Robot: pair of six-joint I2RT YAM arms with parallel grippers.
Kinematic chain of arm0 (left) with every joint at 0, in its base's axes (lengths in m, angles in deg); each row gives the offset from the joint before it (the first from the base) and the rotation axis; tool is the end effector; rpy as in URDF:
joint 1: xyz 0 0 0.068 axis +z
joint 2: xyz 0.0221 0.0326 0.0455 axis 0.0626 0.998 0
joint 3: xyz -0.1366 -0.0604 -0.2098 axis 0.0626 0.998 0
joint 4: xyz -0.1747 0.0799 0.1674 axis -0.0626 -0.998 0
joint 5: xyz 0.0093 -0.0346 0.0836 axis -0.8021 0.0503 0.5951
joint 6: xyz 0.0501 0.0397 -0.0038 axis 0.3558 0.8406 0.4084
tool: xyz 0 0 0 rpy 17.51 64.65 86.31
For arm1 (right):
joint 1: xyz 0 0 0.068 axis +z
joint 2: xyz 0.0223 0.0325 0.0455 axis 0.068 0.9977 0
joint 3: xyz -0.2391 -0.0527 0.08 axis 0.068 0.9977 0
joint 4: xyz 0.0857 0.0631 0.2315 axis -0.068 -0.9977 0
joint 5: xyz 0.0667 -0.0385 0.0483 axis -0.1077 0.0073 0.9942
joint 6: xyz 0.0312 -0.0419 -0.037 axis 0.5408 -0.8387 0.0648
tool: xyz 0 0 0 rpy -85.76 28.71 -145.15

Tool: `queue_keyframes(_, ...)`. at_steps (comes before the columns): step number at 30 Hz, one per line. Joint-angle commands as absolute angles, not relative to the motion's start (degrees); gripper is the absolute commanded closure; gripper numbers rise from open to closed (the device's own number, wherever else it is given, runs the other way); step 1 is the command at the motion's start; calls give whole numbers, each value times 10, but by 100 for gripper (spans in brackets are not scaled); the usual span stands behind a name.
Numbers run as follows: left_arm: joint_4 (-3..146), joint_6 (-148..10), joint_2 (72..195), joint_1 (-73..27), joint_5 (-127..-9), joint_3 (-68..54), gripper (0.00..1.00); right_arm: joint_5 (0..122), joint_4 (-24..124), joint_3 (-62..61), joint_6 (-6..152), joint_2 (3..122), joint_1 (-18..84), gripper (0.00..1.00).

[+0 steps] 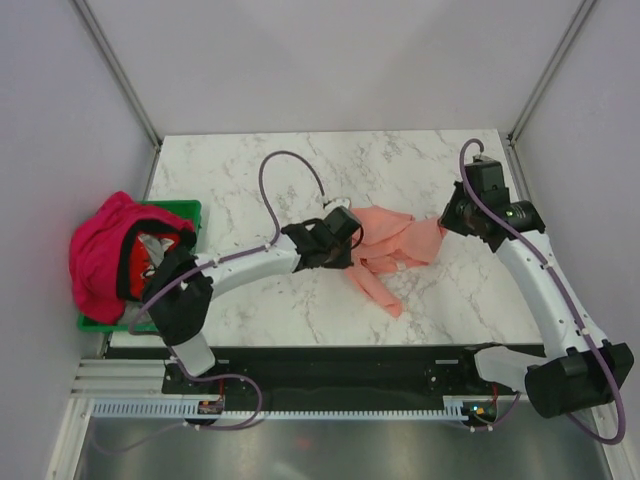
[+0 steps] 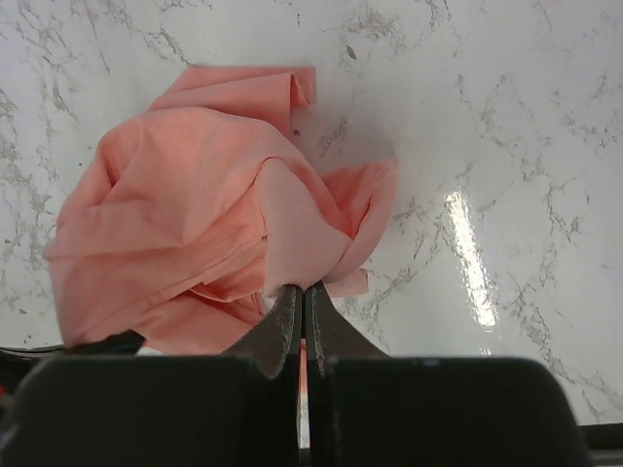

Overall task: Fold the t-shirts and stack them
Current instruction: Flatten the tshirt out

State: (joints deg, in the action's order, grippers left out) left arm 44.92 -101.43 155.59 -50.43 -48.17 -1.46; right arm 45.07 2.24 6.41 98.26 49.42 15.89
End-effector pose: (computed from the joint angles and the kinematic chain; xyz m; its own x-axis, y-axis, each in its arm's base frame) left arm 0.2179 -0.2837 0.1856 -0.8556 0.0189 -0.5172 0.1869 0.9432 -0.2748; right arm 0.2445 0.0449 0.3163 -0.6700 0.3952 -0.6284 0.2866 0.9186 0.2720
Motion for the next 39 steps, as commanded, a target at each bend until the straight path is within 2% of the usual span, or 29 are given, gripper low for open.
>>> queue_keyframes(1,391,-932,1502,-469,-394,-108,98,477,33,17,977,477,150,100)
queue_keyframes(6,239,-799,1451,-438,-345,-312,98,459,-16,-108,982,480,125,100)
queue_keyframes(11,102,-698,1480,-401,-308,-555,96,439,-57,-241,984,497,83,100)
queue_keyframes(14,83,-654,1467,-381,-292,-551,89,442,-68,-294,991,503,73,100)
queue_keyframes(15,83,-640,1464,-377,-306,-539,85,448,-69,-293,994,502,73,100)
queue_keyframes(16,75,-630,1462,-376,-301,-526,75,451,-70,-286,997,494,73,100)
queue_keyframes(18,54,-627,1469,-376,-269,-485,42,445,-66,-244,1000,482,74,100)
queue_keyframes(19,32,-630,1472,-376,-255,-470,22,439,-64,-226,1000,467,72,100)
queue_keyframes(20,22,-662,1470,-375,-225,-436,16,431,-60,-192,998,458,73,100)
queue_keyframes(23,29,-741,1445,-374,-233,-349,8,421,-52,-136,987,433,73,100)
queue_keyframes(27,101,-816,1386,-361,-312,-211,9,441,-43,-88,987,424,73,100)
queue_keyframes(31,170,-879,1347,-359,-342,-77,14,469,-14,-29,993,414,73,100)
queue_keyframes(34,250,-920,1315,-310,-398,28,19,482,1,5,990,412,73,100)
queue_keyframes(39,387,-913,1299,-256,-468,87,27,517,35,50,991,412,73,100)
